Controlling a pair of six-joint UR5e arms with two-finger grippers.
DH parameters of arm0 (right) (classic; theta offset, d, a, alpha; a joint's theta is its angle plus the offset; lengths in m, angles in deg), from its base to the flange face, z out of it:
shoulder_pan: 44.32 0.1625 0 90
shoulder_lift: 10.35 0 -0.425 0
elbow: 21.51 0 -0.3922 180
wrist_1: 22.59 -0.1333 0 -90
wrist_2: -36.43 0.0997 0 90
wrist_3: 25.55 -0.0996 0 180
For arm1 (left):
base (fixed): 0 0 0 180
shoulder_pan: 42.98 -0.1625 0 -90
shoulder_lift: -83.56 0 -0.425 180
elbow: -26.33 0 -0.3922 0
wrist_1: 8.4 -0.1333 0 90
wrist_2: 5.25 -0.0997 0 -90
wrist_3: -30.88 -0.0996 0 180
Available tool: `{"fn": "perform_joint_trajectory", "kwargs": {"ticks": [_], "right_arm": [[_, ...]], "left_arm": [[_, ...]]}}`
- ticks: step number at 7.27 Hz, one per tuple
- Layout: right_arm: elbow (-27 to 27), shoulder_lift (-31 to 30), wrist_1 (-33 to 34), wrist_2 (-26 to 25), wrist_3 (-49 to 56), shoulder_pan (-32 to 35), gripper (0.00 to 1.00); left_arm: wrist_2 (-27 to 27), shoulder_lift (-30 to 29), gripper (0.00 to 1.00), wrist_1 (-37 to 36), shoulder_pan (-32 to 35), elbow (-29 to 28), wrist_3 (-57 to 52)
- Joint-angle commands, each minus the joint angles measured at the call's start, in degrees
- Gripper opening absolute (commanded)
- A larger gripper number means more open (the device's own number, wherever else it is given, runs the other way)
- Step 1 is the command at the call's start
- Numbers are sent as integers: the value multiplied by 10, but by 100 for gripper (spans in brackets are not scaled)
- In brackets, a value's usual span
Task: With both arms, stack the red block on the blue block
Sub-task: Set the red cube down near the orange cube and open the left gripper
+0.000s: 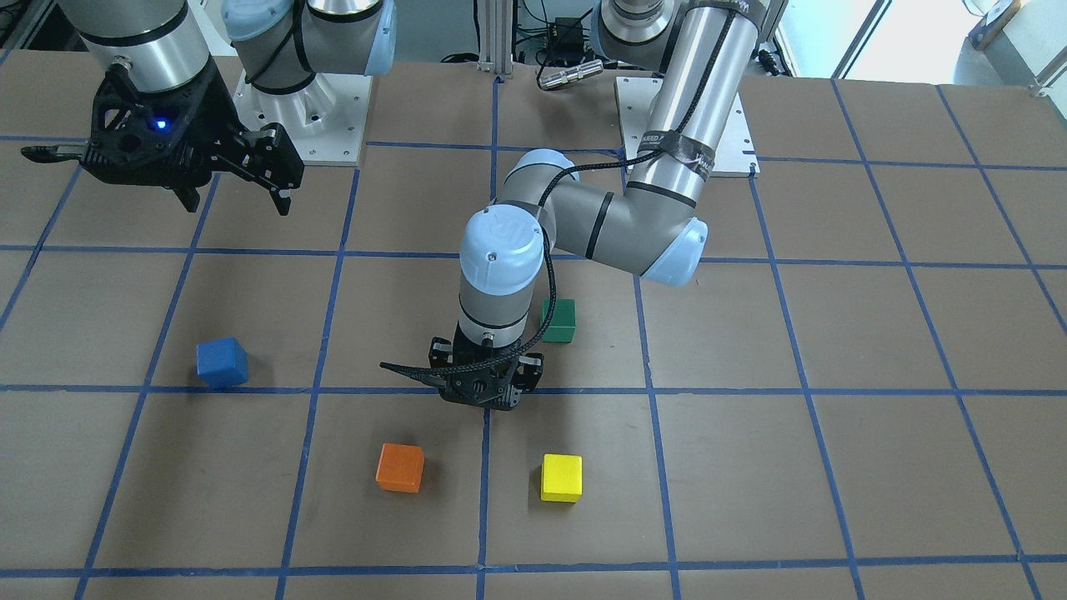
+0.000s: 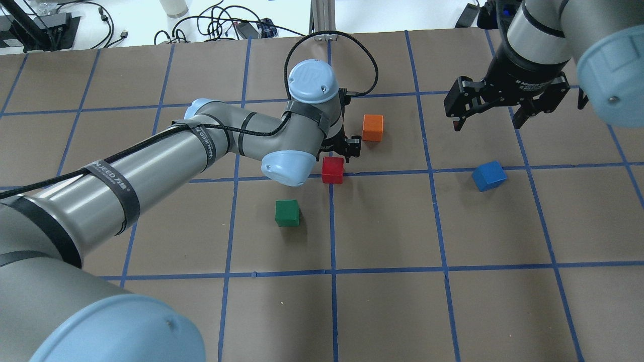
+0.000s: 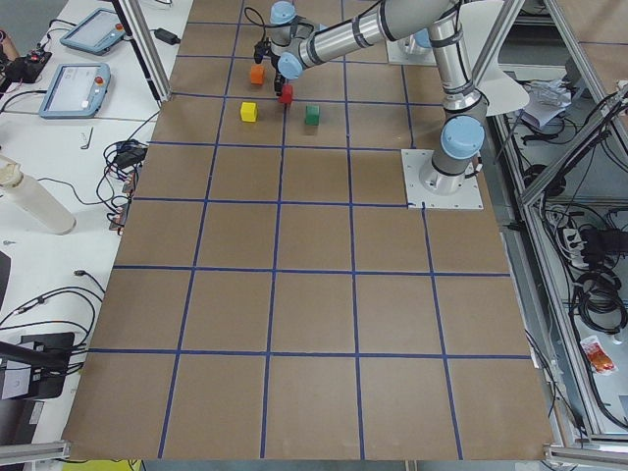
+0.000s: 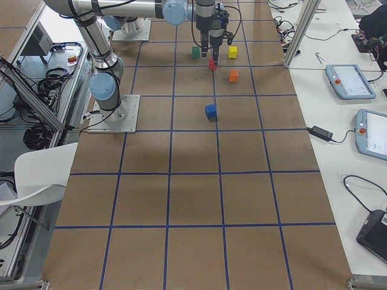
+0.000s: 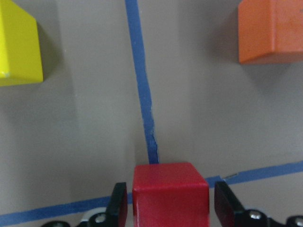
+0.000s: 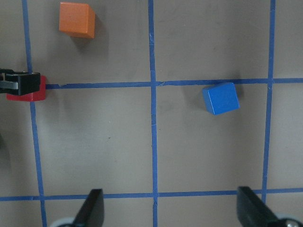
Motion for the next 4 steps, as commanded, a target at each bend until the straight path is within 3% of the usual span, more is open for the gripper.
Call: {"fn": "perform_joint_trajectory", "kwargs": {"ticks": [1, 2, 4], "right_arm": [[0, 0, 1, 0, 1, 0, 100], [0, 0, 0, 0, 0, 0, 100], [0, 2, -5, 1, 1, 1, 100]], "left_arm": [[-4, 62, 100, 99, -56, -19, -96], [-4, 106, 100, 209, -120, -43, -154], [-2, 188, 100, 315, -214, -59, -214]]}}
